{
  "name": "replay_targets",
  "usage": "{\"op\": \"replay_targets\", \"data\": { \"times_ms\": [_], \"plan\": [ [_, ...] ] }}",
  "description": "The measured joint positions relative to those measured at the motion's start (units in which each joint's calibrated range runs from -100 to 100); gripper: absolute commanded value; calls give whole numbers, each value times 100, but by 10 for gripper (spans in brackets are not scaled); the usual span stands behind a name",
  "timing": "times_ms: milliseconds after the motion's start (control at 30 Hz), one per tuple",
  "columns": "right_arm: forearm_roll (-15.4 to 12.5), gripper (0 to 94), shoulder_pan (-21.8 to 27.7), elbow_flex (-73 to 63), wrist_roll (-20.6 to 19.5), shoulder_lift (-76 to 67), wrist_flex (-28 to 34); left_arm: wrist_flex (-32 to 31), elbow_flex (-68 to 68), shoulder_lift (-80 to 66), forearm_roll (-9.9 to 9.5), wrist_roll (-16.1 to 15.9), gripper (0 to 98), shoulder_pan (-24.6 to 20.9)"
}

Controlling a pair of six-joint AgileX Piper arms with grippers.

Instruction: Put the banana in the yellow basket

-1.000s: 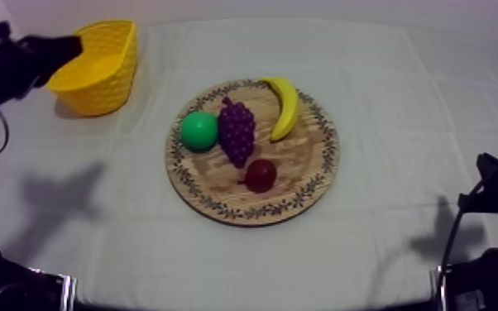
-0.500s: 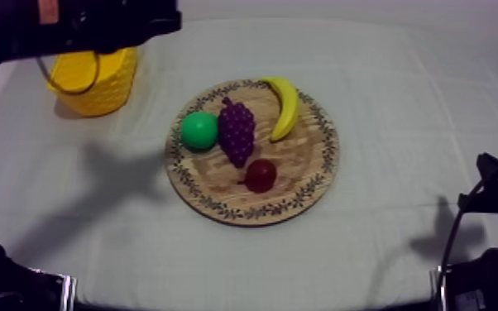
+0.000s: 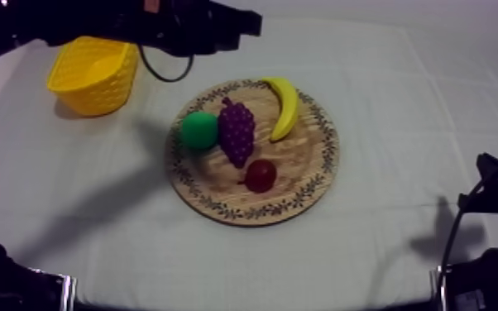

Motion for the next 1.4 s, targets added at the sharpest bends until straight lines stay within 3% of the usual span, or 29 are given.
{"op": "replay_targets", "data": {
  "times_ms": [200,433,567,933,1133,1400],
  "plan": [
    [0,4,4,0,3,0,0,0,-162,391,74,-6,122,4],
    [0,4,4,0,3,0,0,-248,-122,587,111,-39,494,0],
    [0,4,4,0,3,0,0,-315,-100,618,100,0,591,8],
    [0,4,0,0,3,0,0,-416,-110,884,136,33,538,25],
    [0,4,0,0,3,0,0,-365,-394,1317,342,-72,531,11],
    [0,4,4,0,3,0,0,365,-1395,2289,641,-347,527,-79]
  ]
}}
